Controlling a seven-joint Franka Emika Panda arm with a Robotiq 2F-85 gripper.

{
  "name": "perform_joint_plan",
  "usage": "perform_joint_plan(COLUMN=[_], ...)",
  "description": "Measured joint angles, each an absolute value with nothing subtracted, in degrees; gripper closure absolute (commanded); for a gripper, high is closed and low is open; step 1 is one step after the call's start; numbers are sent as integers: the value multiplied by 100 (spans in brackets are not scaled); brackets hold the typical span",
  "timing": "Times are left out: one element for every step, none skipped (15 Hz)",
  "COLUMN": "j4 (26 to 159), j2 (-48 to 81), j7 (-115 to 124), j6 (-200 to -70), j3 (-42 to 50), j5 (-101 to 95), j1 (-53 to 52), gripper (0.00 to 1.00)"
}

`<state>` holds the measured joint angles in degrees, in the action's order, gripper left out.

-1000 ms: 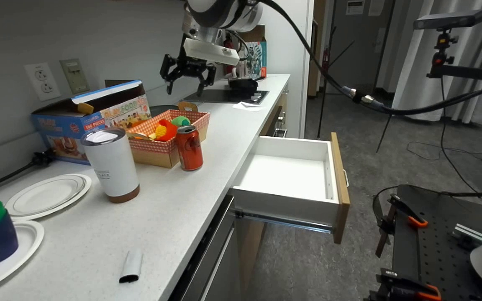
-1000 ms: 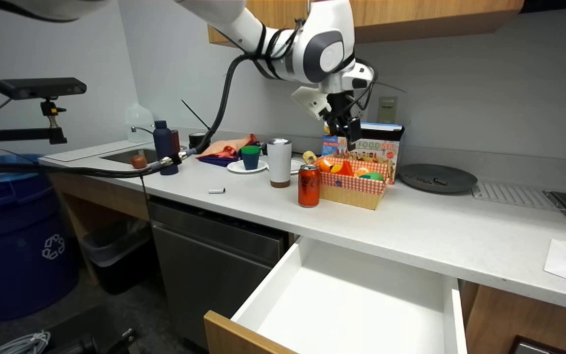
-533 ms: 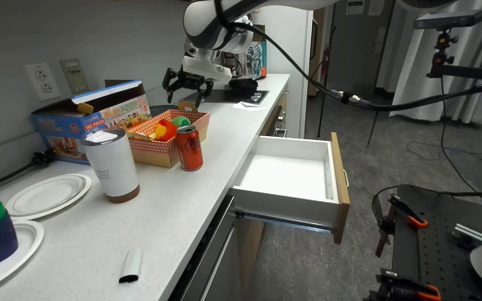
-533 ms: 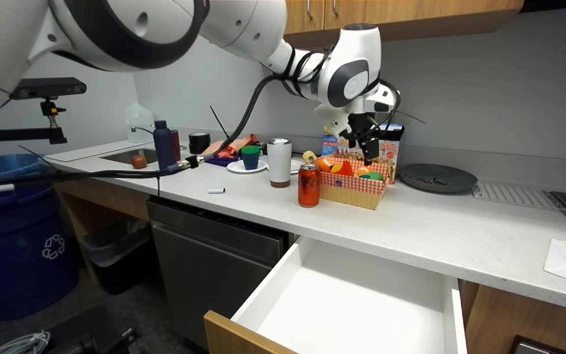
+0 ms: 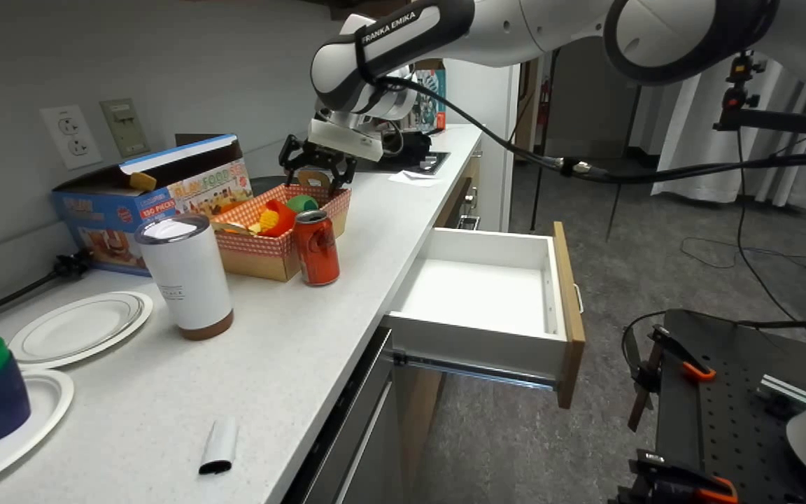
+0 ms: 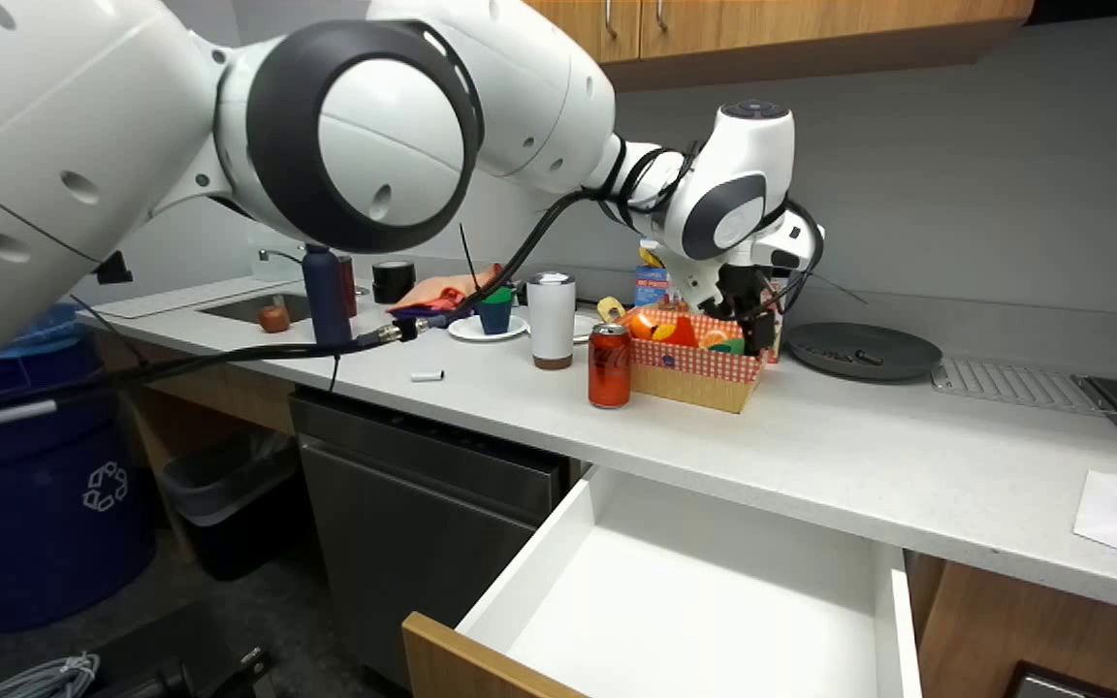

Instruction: Put the green pear in the open drawer.

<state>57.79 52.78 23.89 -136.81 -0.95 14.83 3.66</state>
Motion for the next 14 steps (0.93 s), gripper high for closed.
perform_joint_plan(j4=[5657,5537,5408,5289,5172,5065,4978,4905,4843,4788,4737,4687,4645,4595], j2=[5386,5485,5586,5672,5753,5817,5870,5923,5969,6006,6031,6042,6043,6039], j7=[2410,2441,2476,2513,2550,2578,2602,2621,2629,2631,2632,2634,2637,2637], j6=[-13651,-13603,-13548,-13490,-13446,-13388,-13332,-13285,-13262,-13250,-13244,-13241,-13241,-13241], j3=[-98,-107,-119,-132,-145,-154,-167,-173,-174,-174,-173,-172,-168,-158], j5=[1501,1505,1505,1505,1505,1505,1505,1505,1505,1505,1505,1505,1505,1503], j1=[366,366,365,363,360,355,351,347,343,343,344,347,350,350], gripper=[0,1,12,25,29,37,45,52,61,68,76,82,90,96])
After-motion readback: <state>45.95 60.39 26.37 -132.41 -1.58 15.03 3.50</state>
